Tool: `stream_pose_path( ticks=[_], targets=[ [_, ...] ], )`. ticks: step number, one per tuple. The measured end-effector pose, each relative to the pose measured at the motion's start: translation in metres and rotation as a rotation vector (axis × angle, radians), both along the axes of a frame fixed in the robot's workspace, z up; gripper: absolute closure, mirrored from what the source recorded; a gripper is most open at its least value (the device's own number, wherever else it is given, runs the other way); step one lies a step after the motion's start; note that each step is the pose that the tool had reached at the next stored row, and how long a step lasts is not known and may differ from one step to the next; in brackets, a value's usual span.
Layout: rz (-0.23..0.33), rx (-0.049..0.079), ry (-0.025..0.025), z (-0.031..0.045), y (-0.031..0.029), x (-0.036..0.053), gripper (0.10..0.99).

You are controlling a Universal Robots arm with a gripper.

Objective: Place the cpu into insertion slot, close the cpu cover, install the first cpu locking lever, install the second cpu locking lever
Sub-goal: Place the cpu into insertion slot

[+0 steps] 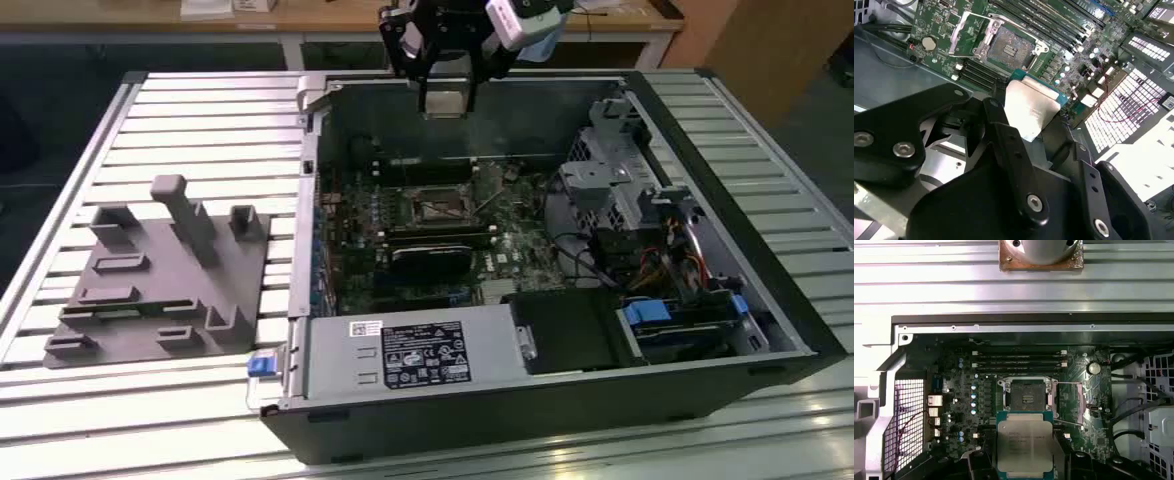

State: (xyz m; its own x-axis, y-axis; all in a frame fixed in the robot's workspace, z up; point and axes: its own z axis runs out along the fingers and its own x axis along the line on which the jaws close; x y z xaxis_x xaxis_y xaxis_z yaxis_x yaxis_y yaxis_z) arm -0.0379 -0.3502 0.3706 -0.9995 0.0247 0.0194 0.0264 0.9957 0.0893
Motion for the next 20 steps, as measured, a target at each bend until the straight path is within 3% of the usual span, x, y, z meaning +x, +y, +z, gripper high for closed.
stream_pose_path(
  ticks=[20],
  targets=[
    [0.0, -0.001, -0.0002, -0.0079, 0.0, 0.0, 0.549]
  ],
)
